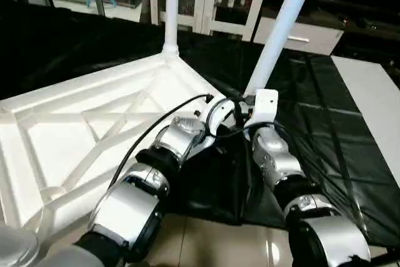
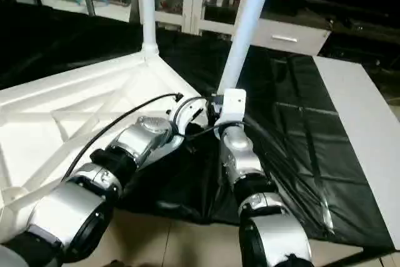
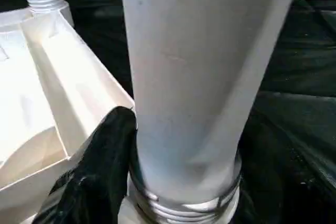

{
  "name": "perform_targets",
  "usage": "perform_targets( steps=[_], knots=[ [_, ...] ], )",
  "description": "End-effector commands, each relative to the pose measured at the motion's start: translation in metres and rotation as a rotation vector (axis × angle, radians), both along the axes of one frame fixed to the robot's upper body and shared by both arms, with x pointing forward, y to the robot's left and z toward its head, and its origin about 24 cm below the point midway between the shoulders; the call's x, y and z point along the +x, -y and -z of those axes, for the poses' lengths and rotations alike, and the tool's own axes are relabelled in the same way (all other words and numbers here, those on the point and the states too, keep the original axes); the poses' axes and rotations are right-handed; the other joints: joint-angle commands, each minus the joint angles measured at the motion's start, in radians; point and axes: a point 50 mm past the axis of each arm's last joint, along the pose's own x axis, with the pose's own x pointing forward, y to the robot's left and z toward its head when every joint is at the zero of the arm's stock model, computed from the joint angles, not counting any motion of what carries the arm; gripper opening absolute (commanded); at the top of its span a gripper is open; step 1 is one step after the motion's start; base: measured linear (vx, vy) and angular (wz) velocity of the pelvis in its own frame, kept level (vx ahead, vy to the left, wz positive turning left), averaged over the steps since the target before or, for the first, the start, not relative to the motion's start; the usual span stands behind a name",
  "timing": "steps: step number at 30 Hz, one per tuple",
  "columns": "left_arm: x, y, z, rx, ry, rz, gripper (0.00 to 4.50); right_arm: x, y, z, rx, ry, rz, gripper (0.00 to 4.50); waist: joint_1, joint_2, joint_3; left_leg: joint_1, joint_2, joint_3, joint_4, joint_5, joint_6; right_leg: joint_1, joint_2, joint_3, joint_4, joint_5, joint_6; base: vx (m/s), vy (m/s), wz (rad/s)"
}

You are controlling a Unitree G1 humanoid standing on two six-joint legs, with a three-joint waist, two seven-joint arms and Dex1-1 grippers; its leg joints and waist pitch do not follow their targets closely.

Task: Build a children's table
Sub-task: Rotate leg to tighten

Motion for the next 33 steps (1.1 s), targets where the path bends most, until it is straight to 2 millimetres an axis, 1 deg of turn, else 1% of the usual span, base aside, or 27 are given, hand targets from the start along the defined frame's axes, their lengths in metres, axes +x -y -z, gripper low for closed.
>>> perform_targets(
  steps=[1, 2, 4, 5, 6, 7, 9, 10, 11, 12, 13, 14, 15, 16, 17, 18, 19, 20, 21, 24, 25, 26, 27, 28, 31, 32, 33],
  knots=[
    [0.009, -0.003, -0.015, -0.03, 0.078, -0.028, 0.0, -0.013, -0.009, 0.019, 0.121, -0.041, -0.085, 3.15, 0.002, 0.007, -0.063, 0.013, 0.035, -0.018, -0.079, -0.293, 0.041, 0.041, -0.059, 0.041, -0.078, -0.191, -0.195, 0.0, 0.0, 0.0],
    [0.009, -0.004, -0.014, -0.026, 0.077, -0.024, 0.0, -0.013, -0.009, 0.018, 0.121, -0.028, -0.094, 3.29, 0.002, 0.008, -0.063, 0.009, 0.036, -0.021, -0.08, -0.297, 0.044, 0.044, -0.06, 0.04, -0.08, -0.216, -0.191, 0.0, 0.0, 0.0],
    [0.009, -0.007, -0.012, -0.008, 0.074, 0.013, 0.0, -0.013, -0.002, 0.011, 0.103, 0.044, -0.132, 3.42, 0.0, 0.006, -0.063, 0.008, 0.036, -0.022, -0.081, -0.289, 0.048, 0.044, -0.061, 0.04, -0.082, -0.231, -0.189, 0.0, 0.0, 0.0],
    [0.007, -0.008, -0.012, -0.003, 0.068, 0.059, 0.0, -0.013, 0.003, 0.007, 0.103, 0.071, -0.161, 3.42, 0.0, 0.004, -0.063, 0.009, 0.036, -0.021, -0.08, -0.278, 0.051, 0.044, -0.06, 0.04, -0.084, -0.237, -0.192, 0.0, 0.0, 0.0],
    [0.005, -0.009, -0.011, 0.003, 0.062, 0.094, 0.0, -0.014, 0.006, 0.004, 0.109, 0.089, -0.185, 3.64, 0.001, 0.008, -0.063, 0.01, 0.037, -0.02, -0.079, -0.268, 0.054, 0.042, -0.061, 0.041, -0.082, -0.229, -0.198, 0.0, 0.0, 0.0],
    [0.003, -0.011, -0.01, 0.017, 0.051, 0.152, 0.0, -0.015, 0.012, 0.0, 0.112, 0.115, -0.228, 3.64, 0.003, 0.006, -0.063, 0.011, 0.038, -0.02, -0.08, -0.265, 0.058, 0.043, -0.061, 0.041, -0.083, -0.228, -0.199, 0.0, 0.0, 0.0],
    [-0.002, -0.016, -0.006, 0.056, 0.026, 0.249, 0.0, -0.02, 0.023, -0.007, 0.089, 0.152, -0.316, 3.75, 0.01, 0.006, -0.061, 0.007, 0.037, -0.02, -0.079, -0.239, 0.076, 0.048, -0.061, 0.041, -0.082, -0.211, -0.201, 0.0, 0.0, 0.0],
    [-0.004, -0.019, -0.005, 0.075, 0.015, 0.285, 0.0, -0.023, 0.028, -0.01, 0.072, 0.163, -0.355, 3.75, 0.015, 0.007, -0.063, 0.009, 0.039, -0.019, -0.077, -0.209, 0.087, 0.048, -0.06, 0.042, -0.078, -0.173, -0.204, 0.0, 0.0, 0.0],
    [-0.006, -0.021, -0.004, 0.087, 0.005, 0.328, 0.0, -0.027, 0.034, -0.013, 0.053, 0.173, -0.411, 3.75, 0.016, 0.011, -0.063, 0.009, 0.041, -0.019, -0.077, -0.191, 0.092, 0.048, -0.059, 0.041, -0.073, -0.132, -0.218, 0.0, 0.0, 0.0],
    [-0.01, -0.025, -0.003, 0.098, 0.0, 0.423, 0.0, -0.037, 0.045, -0.017, 0.02, 0.181, -0.521, 3.75, 0.021, 0.011, -0.063, 0.01, 0.042, -0.018, -0.075, -0.184, 0.098, 0.051, -0.058, 0.041, -0.072, -0.107, -0.227, 0.0, 0.0, 0.0],
    [-0.013, -0.026, -0.004, 0.095, 0.003, 0.466, 0.0, -0.04, 0.048, -0.018, 0.01, 0.182, -0.558, 3.75, 0.022, 0.009, -0.063, 0.009, 0.043, -0.018, -0.074, -0.18, 0.102, 0.052, -0.058, 0.042, -0.069, -0.094, -0.231, 0.0, 0.0, 0.0],
    [-0.015, -0.027, -0.004, 0.094, -0.003, 0.509, 0.0, -0.044, 0.05, -0.019, -0.001, 0.181, -0.603, 3.75, 0.027, 0.017, -0.064, 0.012, 0.044, -0.017, -0.074, -0.184, 0.104, 0.05, -0.06, 0.042, -0.069, -0.086, -0.242, 0.0, 0.0, 0.0],
    [-0.019, -0.029, -0.004, 0.099, -0.015, 0.579, 0.0, -0.051, 0.054, -0.019, -0.027, 0.175, -0.685, 3.75, 0.032, 0.018, -0.064, 0.015, 0.046, -0.017, -0.074, -0.194, 0.099, 0.049, -0.059, 0.042, -0.068, -0.087, -0.249, 0.0, 0.0, 0.0],
    [-0.024, -0.031, -0.006, 0.098, -0.005, 0.67, 0.0, -0.058, 0.058, -0.019, -0.053, 0.163, -0.754, 3.75, 0.032, 0.016, -0.061, 0.014, 0.046, -0.017, -0.077, -0.212, 0.092, 0.047, -0.059, 0.042, -0.07, -0.101, -0.252, 0.0, 0.0, 0.0],
    [-0.03, -0.033, -0.006, 0.097, -0.023, 0.738, 0.0, -0.065, 0.061, -0.019, -0.075, 0.146, -0.814, 3.75, 0.038, 0.019, -0.061, 0.016, 0.049, -0.019, -0.079, -0.222, 0.088, 0.05, -0.061, 0.041, -0.072, -0.115, -0.251, 0.0, 0.0, 0.0],
    [-0.032, -0.035, -0.006, 0.096, -0.033, 0.773, 0.0, -0.068, 0.062, -0.019, -0.083, 0.136, -0.843, 3.75, 0.04, 0.021, -0.06, 0.019, 0.05, -0.017, -0.079, -0.229, 0.077, 0.046, -0.061, 0.044, -0.07, -0.119, -0.25, 0.0, 0.0, 0.0],
    [-0.034, -0.036, -0.007, 0.102, -0.041, 0.799, 0.0, -0.071, 0.063, -0.019, -0.092, 0.126, -0.866, 3.75, 0.043, 0.021, -0.061, 0.02, 0.051, -0.018, -0.081, -0.237, 0.071, 0.047, -0.061, 0.043, -0.072, -0.121, -0.251, 0.0, 0.0, 0.0],
    [-0.038, -0.041, -0.007, 0.134, -0.06, 0.861, 0.0, -0.078, 0.066, -0.018, -0.118, 0.096, -0.929, 3.75, 0.049, 0.023, -0.061, 0.025, 0.053, -0.018, -0.083, -0.245, 0.061, 0.045, -0.061, 0.043, -0.072, -0.124, -0.253, 0.0, 0.0, 0.0],
    [-0.041, -0.045, -0.008, 0.164, -0.068, 0.895, 0.0, -0.084, 0.069, -0.017, -0.135, 0.066, -0.979, 3.75, 0.051, 0.022, -0.059, 0.023, 0.054, -0.018, -0.085, -0.256, 0.053, 0.046, -0.059, 0.043, -0.07, -0.12, -0.252, 0.0, 0.0, 0.0],
    [-0.042, -0.048, -0.007, 0.186, -0.072, 0.926, 0.0, -0.09, 0.067, -0.014, -0.174, 0.019, -1.044, 3.75, 0.053, 0.019, -0.059, 0.021, 0.051, -0.018, -0.085, -0.269, 0.037, 0.045, -0.064, 0.044, -0.072, -0.151, -0.241, 0.0, 0.0, 0.0],
    [-0.042, -0.049, -0.006, 0.197, -0.068, 0.929, 0.0, -0.089, 0.066, -0.012, -0.193, 0.019, -1.04, 3.75, 0.052, 0.019, -0.059, 0.02, 0.051, -0.018, -0.086, -0.273, 0.032, 0.046, -0.065, 0.044, -0.073, -0.161, -0.238, 0.0, 0.0, 0.0],
    [-0.042, -0.049, -0.005, 0.206, -0.06, 0.924, 0.0, -0.088, 0.064, -0.011, -0.195, 0.016, -1.04, 3.75, 0.05, 0.019, -0.057, 0.02, 0.05, -0.019, -0.088, -0.288, 0.023, 0.044, -0.067, 0.043, -0.078, -0.199, -0.229, 0.0, 0.0, 0.0],
    [-0.041, -0.049, -0.004, 0.213, -0.051, 0.916, 0.0, -0.087, 0.061, -0.01, -0.2, 0.017, -1.041, 3.75, 0.05, 0.016, -0.058, 0.021, 0.05, -0.019, -0.087, -0.292, 0.019, 0.045, -0.068, 0.043, -0.079, -0.212, -0.223, 0.0, 0.0, 0.0],
    [-0.04, -0.05, -0.004, 0.222, -0.041, 0.908, 0.0, -0.086, 0.059, -0.01, -0.207, 0.019, -1.038, 3.75, 0.05, 0.017, -0.059, 0.023, 0.05, -0.02, -0.087, -0.297, 0.01, 0.043, -0.069, 0.044, -0.081, -0.235, -0.214, 0.0, 0.0, 0.0],
    [-0.04, -0.05, -0.004, 0.229, -0.03, 0.902, 0.0, -0.084, 0.055, -0.01, -0.216, 0.019, -1.042, 3.75, 0.051, 0.018, -0.06, 0.025, 0.05, -0.019, -0.086, -0.283, 0.008, 0.041, -0.067, 0.044, -0.078, -0.213, -0.216, 0.0, 0.0, 0.0],
    [-0.04, -0.05, -0.004, 0.229, -0.031, 0.903, 0.0, -0.084, 0.055, -0.01, -0.219, 0.019, -1.041, 3.75, 0.052, 0.016, -0.061, 0.023, 0.05, -0.02, -0.086, -0.269, 0.011, 0.043, -0.066, 0.044, -0.074, -0.191, -0.22, 0.0, 0.0, 0.0],
    [-0.041, -0.051, -0.004, 0.227, -0.033, 0.905, 0.0, -0.082, 0.054, -0.01, -0.224, 0.018, -1.04, 3.75, 0.052, 0.017, -0.061, 0.023, 0.051, -0.019, -0.085, -0.266, 0.012, 0.043, -0.065, 0.044, -0.073, -0.183, -0.223, 0.0, 0.0, 0.0]
  ],
)
